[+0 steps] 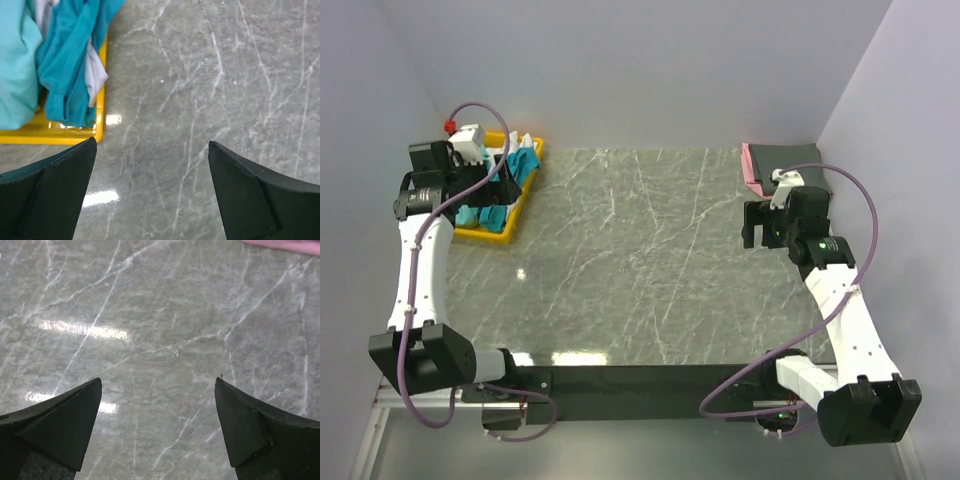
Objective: Fold and stack the t-shirts
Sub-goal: Grab the tshirt from the pile
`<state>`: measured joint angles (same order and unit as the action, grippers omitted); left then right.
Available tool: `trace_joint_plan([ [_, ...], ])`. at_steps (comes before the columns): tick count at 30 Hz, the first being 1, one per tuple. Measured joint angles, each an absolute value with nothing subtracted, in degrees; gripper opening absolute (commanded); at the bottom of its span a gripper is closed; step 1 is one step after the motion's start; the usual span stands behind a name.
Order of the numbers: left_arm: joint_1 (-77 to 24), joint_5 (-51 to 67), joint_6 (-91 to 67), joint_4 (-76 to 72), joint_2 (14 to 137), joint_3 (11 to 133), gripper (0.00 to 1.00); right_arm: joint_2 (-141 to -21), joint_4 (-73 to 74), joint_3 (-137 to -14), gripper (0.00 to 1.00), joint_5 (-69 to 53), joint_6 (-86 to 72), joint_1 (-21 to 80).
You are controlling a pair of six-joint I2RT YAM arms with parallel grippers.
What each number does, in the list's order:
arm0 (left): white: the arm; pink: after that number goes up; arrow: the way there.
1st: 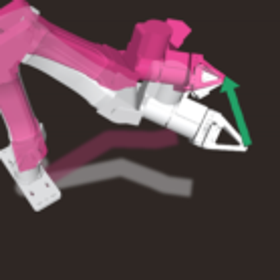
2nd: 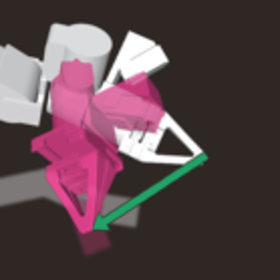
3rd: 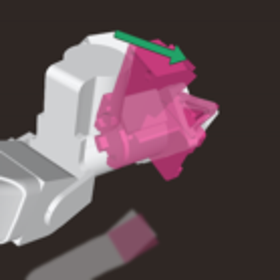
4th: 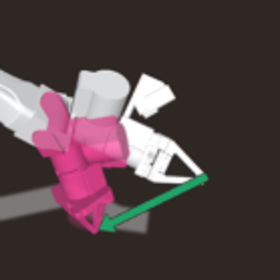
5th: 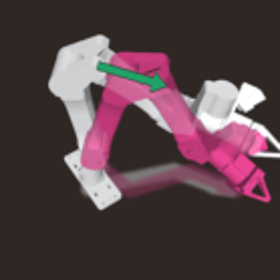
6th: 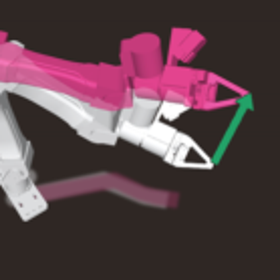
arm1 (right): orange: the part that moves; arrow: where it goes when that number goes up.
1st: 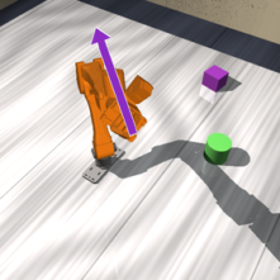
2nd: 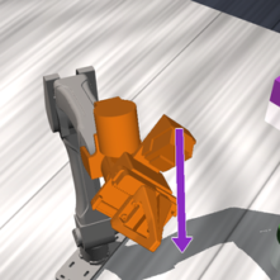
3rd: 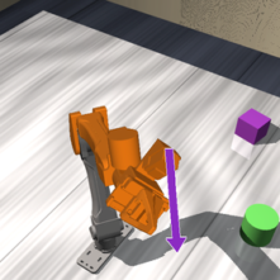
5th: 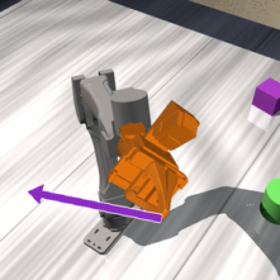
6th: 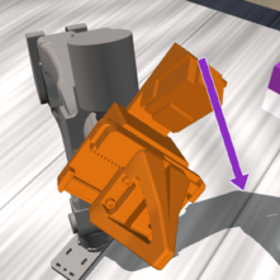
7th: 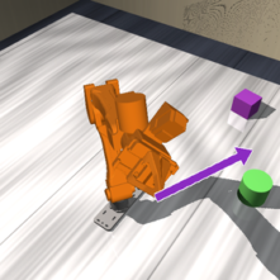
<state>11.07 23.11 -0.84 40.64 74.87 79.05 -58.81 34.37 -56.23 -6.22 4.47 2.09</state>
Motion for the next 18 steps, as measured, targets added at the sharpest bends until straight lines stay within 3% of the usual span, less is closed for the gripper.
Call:
trace_joint_plan([
  [6,13.04,17.76,1.26,38.98,79.05,82.21,0.99,-60.16,34.72,-59.22,1.00,-6.09,4.64,2.09],
  [18,22.35,17.74,3.86,37.56,105.95,104.79,0.93,-62.92,35.73,-60.10,1.00,-7.75,5.65,2.09],
])
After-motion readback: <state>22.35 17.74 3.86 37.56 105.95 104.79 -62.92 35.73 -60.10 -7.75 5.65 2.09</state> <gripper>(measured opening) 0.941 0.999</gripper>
